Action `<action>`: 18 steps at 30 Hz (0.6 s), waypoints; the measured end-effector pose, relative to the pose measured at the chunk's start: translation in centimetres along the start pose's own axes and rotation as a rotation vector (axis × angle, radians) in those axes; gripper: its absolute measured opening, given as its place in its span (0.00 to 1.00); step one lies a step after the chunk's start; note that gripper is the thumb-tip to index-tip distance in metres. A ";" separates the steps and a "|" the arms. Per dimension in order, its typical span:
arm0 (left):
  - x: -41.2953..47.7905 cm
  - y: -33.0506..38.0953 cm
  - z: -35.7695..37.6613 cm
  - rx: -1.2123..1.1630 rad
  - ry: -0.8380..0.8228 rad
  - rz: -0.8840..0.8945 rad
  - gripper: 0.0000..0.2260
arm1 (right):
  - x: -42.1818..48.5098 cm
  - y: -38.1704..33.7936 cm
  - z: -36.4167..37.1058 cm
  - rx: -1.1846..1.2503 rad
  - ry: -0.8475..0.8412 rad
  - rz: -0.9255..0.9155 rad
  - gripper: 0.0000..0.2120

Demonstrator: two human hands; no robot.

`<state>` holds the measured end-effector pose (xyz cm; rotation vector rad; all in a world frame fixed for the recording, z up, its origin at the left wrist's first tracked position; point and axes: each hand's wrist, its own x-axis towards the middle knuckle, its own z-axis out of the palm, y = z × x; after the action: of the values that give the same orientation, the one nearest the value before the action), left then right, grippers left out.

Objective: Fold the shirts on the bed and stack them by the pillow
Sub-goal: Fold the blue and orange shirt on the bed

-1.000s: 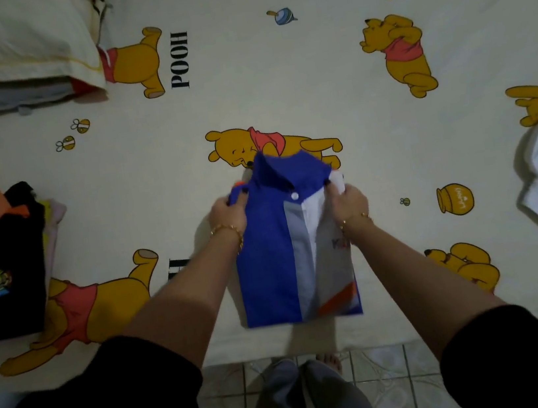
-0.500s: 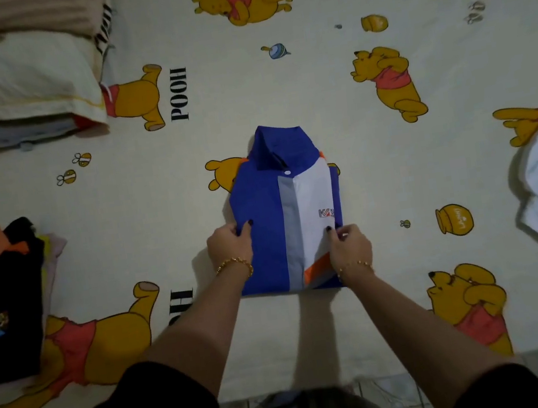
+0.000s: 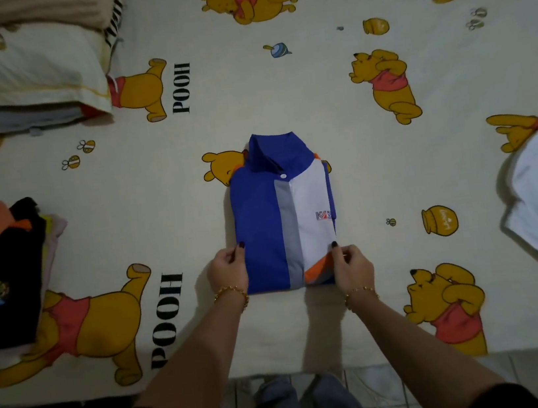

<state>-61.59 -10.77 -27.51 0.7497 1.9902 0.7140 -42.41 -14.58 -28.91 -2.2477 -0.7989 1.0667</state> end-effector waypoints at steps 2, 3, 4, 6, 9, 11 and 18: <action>-1.6 -0.9 -0.2 -0.047 0.087 0.015 0.09 | -0.5 0.8 -0.3 -0.011 -0.020 -0.027 0.14; -2.2 -1.5 -0.1 -0.048 0.118 0.023 0.10 | -0.5 1.1 -0.5 -0.034 -0.019 -0.042 0.14; -2.8 -2.0 -0.1 -0.040 0.134 0.020 0.10 | -0.6 1.5 -0.6 -0.061 -0.020 -0.060 0.14; -3.6 -2.8 0.1 -0.027 0.129 -0.008 0.08 | -0.8 1.9 -1.1 -0.079 -0.017 -0.099 0.13; -4.3 -2.6 0.2 -0.051 0.109 0.008 0.05 | -1.4 1.9 -1.7 -0.015 0.006 -0.172 0.12; -4.6 -2.5 0.3 -0.080 0.090 0.007 0.05 | -1.9 1.9 -2.0 0.002 0.029 -0.178 0.11; -6.0 -5.3 -1.0 0.074 -0.002 -0.076 0.10 | -1.6 4.7 -2.9 -0.179 -0.105 -0.080 0.14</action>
<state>-61.04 -18.86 -27.75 0.7132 2.0413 0.5979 -39.56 -19.49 -29.59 -2.2988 -1.0570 1.1227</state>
